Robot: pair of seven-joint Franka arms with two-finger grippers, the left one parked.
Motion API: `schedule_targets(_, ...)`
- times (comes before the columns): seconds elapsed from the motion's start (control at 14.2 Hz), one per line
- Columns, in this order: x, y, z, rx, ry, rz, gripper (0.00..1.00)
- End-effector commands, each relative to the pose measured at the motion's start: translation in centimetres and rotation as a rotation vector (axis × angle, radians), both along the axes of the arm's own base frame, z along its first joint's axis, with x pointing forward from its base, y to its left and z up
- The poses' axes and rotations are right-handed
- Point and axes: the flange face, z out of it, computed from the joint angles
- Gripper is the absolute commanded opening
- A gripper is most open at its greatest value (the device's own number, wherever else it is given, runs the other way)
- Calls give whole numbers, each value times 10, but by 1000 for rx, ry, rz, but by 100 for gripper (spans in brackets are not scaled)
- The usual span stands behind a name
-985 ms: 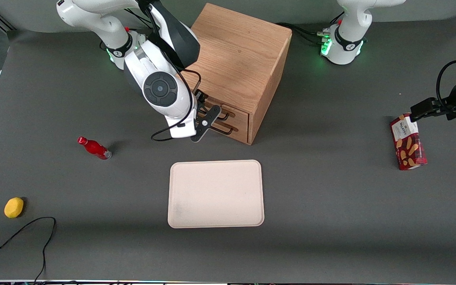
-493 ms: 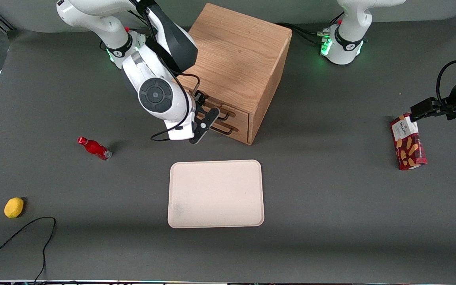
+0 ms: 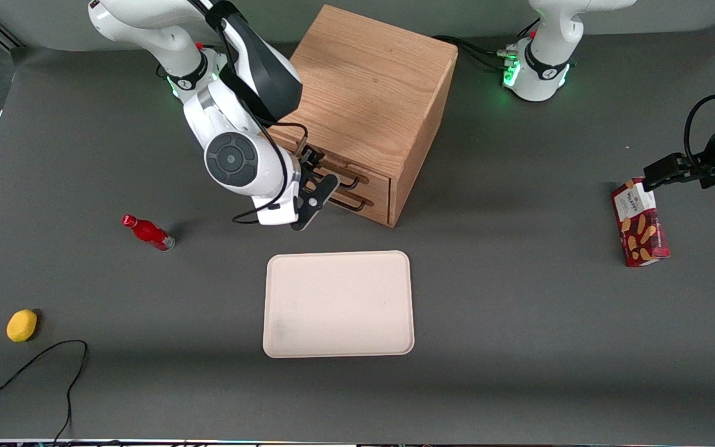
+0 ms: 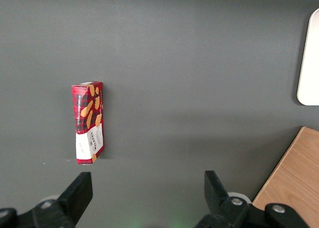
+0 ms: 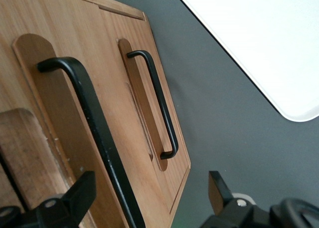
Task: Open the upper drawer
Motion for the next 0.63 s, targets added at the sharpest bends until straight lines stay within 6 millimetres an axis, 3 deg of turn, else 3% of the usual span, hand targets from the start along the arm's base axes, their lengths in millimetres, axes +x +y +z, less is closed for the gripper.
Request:
schedule_targets(0.0,4,-2,3,62,29,11,100)
schedule_targets(0.35,4,-6,5,79,67,9,100)
schedule_targets(0.56,4,-5,-7,75,81,21,100)
